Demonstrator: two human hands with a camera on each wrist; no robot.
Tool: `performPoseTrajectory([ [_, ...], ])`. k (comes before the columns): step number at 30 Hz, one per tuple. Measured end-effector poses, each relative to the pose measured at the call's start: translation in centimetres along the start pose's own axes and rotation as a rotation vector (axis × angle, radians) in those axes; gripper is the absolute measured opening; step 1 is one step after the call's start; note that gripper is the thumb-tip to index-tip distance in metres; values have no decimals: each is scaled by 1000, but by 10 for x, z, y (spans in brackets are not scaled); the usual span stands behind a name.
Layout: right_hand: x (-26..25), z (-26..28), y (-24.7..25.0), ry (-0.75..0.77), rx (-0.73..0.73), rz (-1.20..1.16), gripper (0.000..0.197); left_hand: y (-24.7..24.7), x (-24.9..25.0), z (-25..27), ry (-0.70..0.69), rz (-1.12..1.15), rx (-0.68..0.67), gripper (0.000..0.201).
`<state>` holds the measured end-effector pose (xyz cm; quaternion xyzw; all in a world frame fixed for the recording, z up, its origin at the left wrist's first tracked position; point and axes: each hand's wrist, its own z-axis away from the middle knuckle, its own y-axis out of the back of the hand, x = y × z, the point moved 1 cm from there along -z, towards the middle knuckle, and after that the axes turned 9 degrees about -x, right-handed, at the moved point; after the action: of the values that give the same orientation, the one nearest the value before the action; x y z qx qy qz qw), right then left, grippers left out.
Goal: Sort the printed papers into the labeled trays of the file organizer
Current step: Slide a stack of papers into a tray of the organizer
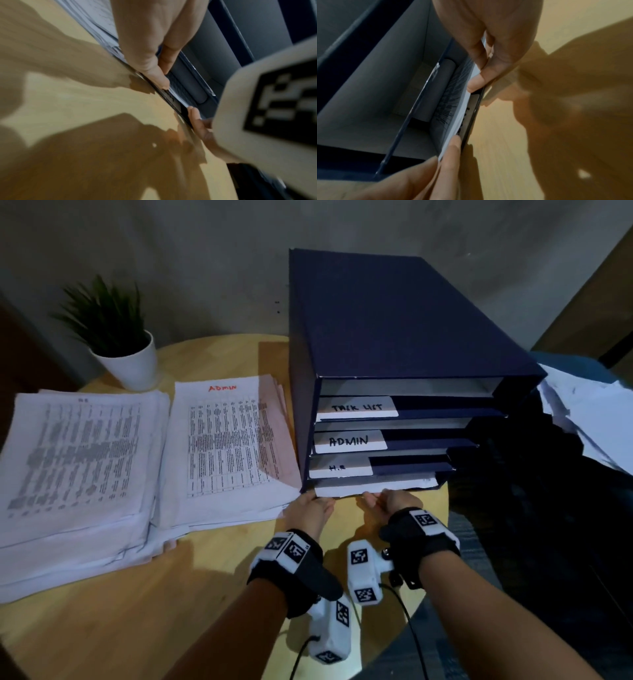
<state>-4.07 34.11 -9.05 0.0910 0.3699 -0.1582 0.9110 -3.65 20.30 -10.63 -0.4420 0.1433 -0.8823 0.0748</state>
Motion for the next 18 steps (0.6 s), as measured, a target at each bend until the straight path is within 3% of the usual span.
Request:
performPoseTrajectory([
  [1,-5,-3,-1,-16,61,-28,26,2,2,0,-1,40,-15,43],
  [3,-6,-3,-4,18,162,194,41,7,4,1,29,29,-10,41],
  [6,-7,-17,-3,113,117,296,47,20,3,4,85,-26,-83,36],
  [11,-13,-30,-1,112,-13,-185,46,40,7,8,115,-124,-104,33],
  [14,-9,-40,0,140,120,43,39,47,10,9,120,-162,-121,33],
  [16,-5,-34,-5,200,97,106,37,50,11,9,106,-154,-124,33],
  [18,2,-35,-6,221,4,-143,37,52,10,9,83,-153,-122,33],
])
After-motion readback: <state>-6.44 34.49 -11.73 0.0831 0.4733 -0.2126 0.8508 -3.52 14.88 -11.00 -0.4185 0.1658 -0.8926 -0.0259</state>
